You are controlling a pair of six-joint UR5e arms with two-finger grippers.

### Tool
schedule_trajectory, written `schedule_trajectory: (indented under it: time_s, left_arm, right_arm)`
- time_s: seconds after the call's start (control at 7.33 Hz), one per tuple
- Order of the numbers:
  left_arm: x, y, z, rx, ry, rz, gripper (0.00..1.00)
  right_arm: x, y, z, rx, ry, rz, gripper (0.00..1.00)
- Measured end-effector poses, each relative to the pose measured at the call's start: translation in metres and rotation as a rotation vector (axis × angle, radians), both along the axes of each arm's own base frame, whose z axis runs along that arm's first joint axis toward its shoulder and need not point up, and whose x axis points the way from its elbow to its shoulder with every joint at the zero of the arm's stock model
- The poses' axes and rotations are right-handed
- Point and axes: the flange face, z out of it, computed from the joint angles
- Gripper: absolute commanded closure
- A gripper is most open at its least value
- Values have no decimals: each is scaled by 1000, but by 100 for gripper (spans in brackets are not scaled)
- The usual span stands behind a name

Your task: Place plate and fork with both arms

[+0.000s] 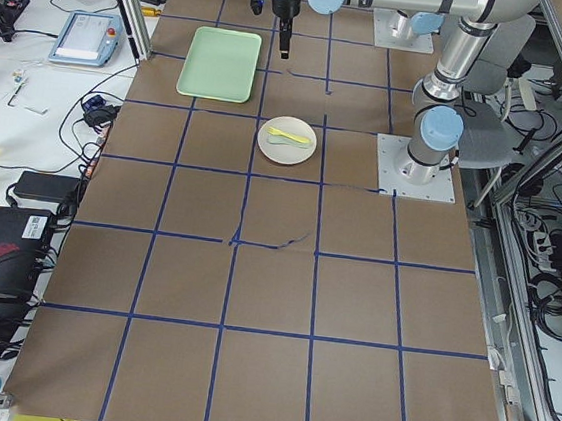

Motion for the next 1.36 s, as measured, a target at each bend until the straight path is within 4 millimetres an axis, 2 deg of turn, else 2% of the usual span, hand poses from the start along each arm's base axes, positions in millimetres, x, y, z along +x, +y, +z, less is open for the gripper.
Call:
schedule_trajectory:
  time_s: [0.68, 0.95, 1.36]
  left_arm:
    - [-3, 1, -4, 11, -2, 7, 0]
    - [1, -2, -6, 9, -2, 14, 0]
    - [3, -7, -10, 10, 1, 12, 0]
  right_arm:
    - [0, -3, -1, -7, 8, 0, 0]
    - [1, -5, -8, 5, 0, 1, 0]
    - [0, -5, -8, 2, 6, 2, 0]
